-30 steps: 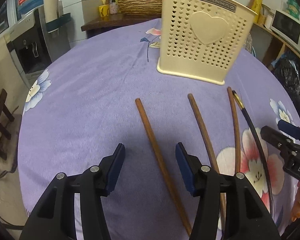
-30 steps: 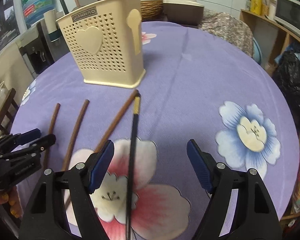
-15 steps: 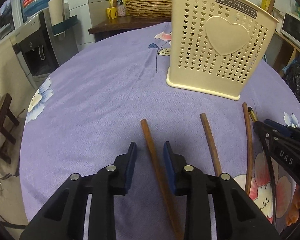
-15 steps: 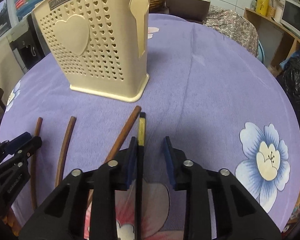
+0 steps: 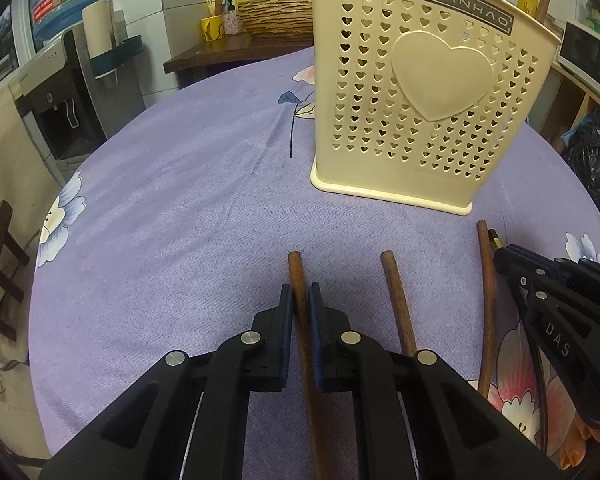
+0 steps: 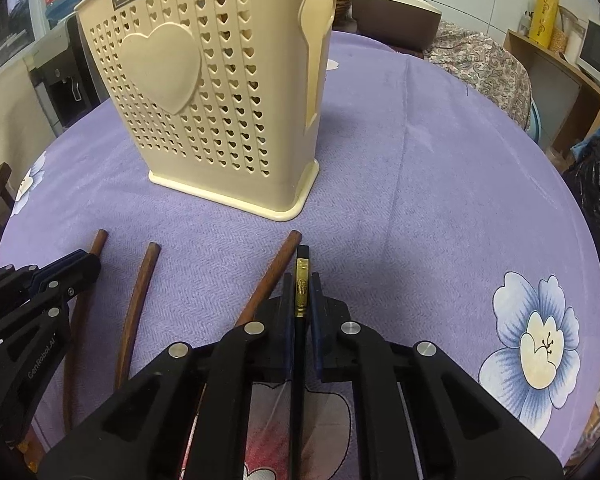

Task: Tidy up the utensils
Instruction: 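Lift the brown chopstick with the left gripper while the right gripper lifts the black chopstick over the basket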

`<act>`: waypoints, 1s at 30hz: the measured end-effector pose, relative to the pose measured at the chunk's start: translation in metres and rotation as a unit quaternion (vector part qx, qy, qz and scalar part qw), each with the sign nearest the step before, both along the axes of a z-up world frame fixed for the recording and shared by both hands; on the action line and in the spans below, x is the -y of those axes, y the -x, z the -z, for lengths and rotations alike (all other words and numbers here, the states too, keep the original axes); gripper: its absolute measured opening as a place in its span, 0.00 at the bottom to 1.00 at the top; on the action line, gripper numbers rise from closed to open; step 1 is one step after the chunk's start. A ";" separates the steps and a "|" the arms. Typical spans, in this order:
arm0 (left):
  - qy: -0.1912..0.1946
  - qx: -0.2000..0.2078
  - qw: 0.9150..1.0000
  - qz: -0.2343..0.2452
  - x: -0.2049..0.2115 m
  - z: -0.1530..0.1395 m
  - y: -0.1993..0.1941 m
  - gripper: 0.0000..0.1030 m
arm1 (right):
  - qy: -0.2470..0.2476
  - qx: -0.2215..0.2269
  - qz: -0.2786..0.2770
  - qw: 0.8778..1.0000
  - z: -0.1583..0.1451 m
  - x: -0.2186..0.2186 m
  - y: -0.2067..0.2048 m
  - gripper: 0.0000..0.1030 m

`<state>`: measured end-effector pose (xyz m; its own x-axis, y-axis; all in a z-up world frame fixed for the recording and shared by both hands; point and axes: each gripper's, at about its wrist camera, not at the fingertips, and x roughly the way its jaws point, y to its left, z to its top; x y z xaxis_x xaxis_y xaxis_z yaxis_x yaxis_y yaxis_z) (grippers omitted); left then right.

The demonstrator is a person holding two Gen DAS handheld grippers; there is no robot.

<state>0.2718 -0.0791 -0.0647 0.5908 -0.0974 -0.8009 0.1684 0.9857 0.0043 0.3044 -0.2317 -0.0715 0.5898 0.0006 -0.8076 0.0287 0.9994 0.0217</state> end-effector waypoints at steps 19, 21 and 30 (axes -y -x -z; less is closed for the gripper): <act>0.089 0.113 0.990 0.014 -0.034 -0.100 0.037 0.08 | -0.095 0.141 -0.031 0.985 -0.112 0.036 0.077 0.08; 0.092 0.135 0.987 0.015 -0.039 -0.117 0.044 0.08 | -0.093 0.167 -0.037 0.981 -0.134 0.041 0.091 0.08; 0.099 0.183 0.978 0.017 -0.046 -0.157 0.062 0.08 | -0.088 0.221 -0.047 0.970 -0.182 0.044 0.123 0.08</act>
